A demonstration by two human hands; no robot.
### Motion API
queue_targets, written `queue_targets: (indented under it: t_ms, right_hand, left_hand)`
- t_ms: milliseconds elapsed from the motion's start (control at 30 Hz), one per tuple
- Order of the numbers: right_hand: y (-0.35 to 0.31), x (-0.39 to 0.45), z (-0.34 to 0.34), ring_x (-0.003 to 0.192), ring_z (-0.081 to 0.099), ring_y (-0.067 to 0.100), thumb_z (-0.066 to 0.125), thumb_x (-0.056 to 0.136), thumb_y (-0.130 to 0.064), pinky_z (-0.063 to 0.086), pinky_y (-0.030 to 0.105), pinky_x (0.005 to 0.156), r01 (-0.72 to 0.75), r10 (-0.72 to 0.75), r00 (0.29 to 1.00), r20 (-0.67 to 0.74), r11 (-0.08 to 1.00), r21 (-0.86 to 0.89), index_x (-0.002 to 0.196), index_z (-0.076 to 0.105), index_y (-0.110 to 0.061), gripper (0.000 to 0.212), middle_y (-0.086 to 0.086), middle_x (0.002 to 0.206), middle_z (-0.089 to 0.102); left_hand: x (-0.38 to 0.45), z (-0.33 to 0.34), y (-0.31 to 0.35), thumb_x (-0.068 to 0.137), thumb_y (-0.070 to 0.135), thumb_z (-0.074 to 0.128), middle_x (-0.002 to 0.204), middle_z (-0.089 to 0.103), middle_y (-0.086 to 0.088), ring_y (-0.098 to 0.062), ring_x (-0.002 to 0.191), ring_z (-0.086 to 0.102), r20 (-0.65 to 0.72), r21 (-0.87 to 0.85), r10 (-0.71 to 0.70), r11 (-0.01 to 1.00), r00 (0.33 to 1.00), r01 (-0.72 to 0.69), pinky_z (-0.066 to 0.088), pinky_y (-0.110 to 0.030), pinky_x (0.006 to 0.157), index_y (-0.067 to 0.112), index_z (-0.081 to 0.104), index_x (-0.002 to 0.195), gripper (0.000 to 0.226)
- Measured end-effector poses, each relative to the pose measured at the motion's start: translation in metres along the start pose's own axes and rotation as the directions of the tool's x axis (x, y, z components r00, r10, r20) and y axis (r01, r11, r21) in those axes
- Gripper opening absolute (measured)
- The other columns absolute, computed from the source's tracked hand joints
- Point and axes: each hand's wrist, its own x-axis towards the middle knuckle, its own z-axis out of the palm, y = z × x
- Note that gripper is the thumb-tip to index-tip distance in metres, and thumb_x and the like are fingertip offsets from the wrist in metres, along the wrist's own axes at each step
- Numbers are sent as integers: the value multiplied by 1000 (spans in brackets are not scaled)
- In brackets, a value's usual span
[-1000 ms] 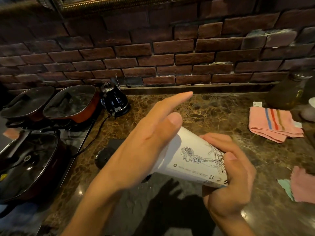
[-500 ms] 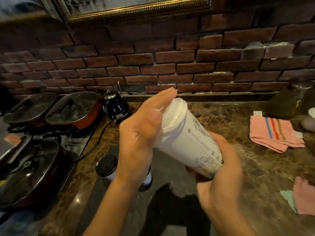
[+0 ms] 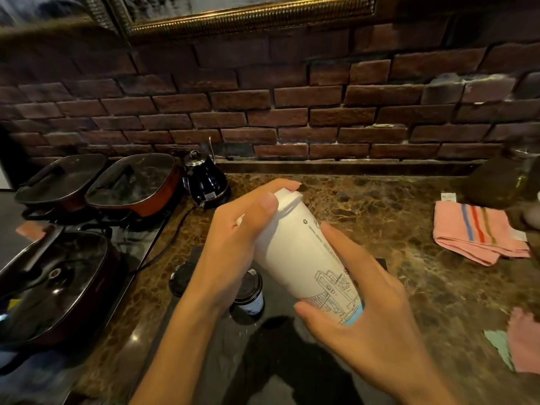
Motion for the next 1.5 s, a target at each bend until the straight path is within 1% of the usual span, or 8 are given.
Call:
queue_targets:
  t_ms: [133, 300, 600, 767, 933, 1133, 1333, 1500]
  right_hand:
    - [-5, 0, -5, 106, 64, -2, 80, 58, -43, 55, 14, 69, -285, 245, 958, 146, 850, 444, 125, 54, -50, 73, -28, 122, 62]
    - [6, 3, -3, 52, 62, 32, 91, 57, -32, 50, 26, 36, -623, 263, 768, 584, 100, 775, 120, 67, -21, 69, 24, 100, 70]
    - [3, 11, -6, 112, 48, -9, 75, 67, -49, 45, 9, 84, -47, 49, 998, 25, 997, -61, 138, 41, -41, 80, -24, 125, 47]
    - [4, 8, -3, 106, 60, -1, 77, 65, -45, 52, 13, 77, -197, 187, 980, 67, 960, 199, 129, 53, -46, 69, -22, 119, 61]
    - [5, 13, -9, 61, 65, 35, 75, 70, -37, 49, 27, 39, -582, 339, 805, 486, 293, 759, 116, 68, -22, 48, 21, 99, 72]
    - [5, 14, -3, 108, 59, 5, 73, 70, -48, 54, 21, 73, -100, 96, 995, 40, 989, 111, 128, 54, -39, 62, -16, 121, 59]
    - [1, 13, -1, 110, 59, 1, 78, 70, -44, 54, 19, 77, -108, 104, 993, 58, 992, 72, 135, 50, -42, 72, -22, 123, 60]
    - [3, 19, -5, 54, 64, 29, 73, 76, -35, 46, 23, 36, -605, 327, 784, 528, 214, 767, 114, 70, -17, 42, 19, 94, 72]
  left_hand:
    - [-4, 4, -10, 83, 57, 52, 111, 74, -6, -27, 97, 72, 3, -48, -30, 998, 1000, 31, 58, -43, 78, 25, 69, 118, 50]
    - [-5, 4, -13, 74, 71, 64, 117, 72, -7, -26, 100, 70, 37, -84, -46, 995, 998, 49, 57, -40, 80, 25, 66, 125, 69]
    - [2, 3, -14, 74, 39, 68, 110, 72, -9, -26, 95, 69, -58, -149, -74, 987, 996, 65, 55, -42, 78, 24, 69, 122, 49]
    - [0, 3, -14, 75, 40, 66, 113, 72, -8, -28, 103, 70, 18, -129, -86, 988, 996, 88, 57, -39, 81, 27, 69, 122, 49]
    - [-2, 6, -14, 77, 37, 66, 111, 72, -10, -30, 101, 70, 11, -160, -52, 986, 999, 53, 59, -38, 78, 25, 69, 121, 46]
    - [2, 2, -15, 69, 41, 68, 109, 75, -7, -26, 95, 73, -131, -170, -119, 981, 984, 96, 59, -38, 71, 24, 73, 114, 48]
    - [4, -3, -14, 73, 45, 66, 114, 74, -4, -29, 103, 71, -37, -109, -124, 987, 992, 119, 57, -47, 80, 31, 72, 116, 45]
    - [3, -2, -11, 78, 41, 64, 111, 68, -12, -31, 98, 64, -15, -117, -70, 991, 997, 67, 49, -46, 76, 20, 68, 121, 47]
